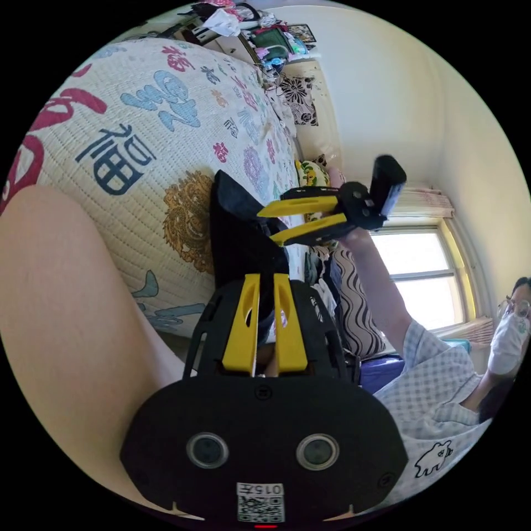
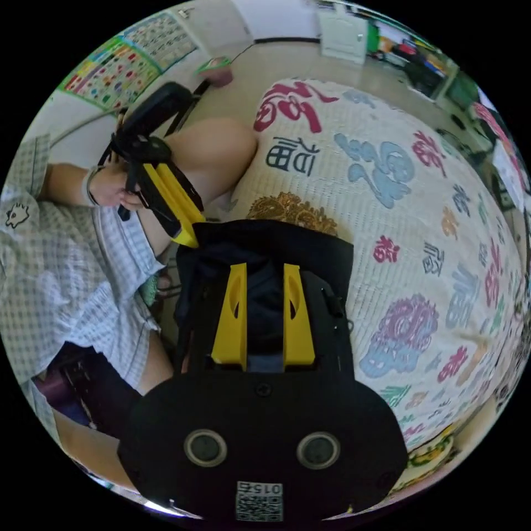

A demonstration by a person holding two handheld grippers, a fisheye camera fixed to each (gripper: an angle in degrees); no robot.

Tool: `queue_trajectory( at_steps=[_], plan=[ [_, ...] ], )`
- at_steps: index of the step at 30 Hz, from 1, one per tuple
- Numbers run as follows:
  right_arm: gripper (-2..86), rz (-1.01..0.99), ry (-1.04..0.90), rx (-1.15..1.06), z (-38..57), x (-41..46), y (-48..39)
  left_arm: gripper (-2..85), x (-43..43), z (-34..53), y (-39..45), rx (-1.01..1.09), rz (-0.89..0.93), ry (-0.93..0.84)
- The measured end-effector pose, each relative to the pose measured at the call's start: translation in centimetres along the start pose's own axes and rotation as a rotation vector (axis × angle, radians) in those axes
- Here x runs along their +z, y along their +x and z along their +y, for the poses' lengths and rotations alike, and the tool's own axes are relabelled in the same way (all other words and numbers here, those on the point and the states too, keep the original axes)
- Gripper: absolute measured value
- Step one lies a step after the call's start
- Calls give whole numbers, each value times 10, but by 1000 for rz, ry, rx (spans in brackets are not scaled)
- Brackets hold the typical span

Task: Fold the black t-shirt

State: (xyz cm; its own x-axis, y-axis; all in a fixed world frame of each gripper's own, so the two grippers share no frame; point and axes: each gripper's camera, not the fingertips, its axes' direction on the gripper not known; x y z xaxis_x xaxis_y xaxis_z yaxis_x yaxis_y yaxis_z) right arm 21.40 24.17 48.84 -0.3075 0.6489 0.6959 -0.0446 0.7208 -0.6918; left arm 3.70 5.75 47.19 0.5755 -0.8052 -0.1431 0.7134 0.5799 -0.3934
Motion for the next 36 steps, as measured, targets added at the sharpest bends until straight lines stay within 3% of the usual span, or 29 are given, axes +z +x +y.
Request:
queue_trajectory(
  at_steps=[7,10,13,18,23,30,34,36],
  plan=[
    [36,-263,-138,-55,-28,31,21,32,-3,6,11,4,-28,-18],
    [15,-230,2,45,-6,13,20,11,-16,13,19,19,-43,31],
    [7,-206,258,263,51,-29,15,-2,-31,18,27,34,-56,97],
    [3,-119,617,762,170,-63,-38,2,-22,20,45,76,-126,99],
    [4,-22,653,862,179,-50,-103,53,10,14,96,271,-153,25],
    [3,-124,737,1010,178,1,-195,71,12,-2,177,583,-289,-91],
    [4,-214,802,1108,176,36,-236,65,-9,4,206,602,-464,90],
    [4,-231,804,1143,167,52,-257,54,-3,4,214,655,-316,7]
  ],
)
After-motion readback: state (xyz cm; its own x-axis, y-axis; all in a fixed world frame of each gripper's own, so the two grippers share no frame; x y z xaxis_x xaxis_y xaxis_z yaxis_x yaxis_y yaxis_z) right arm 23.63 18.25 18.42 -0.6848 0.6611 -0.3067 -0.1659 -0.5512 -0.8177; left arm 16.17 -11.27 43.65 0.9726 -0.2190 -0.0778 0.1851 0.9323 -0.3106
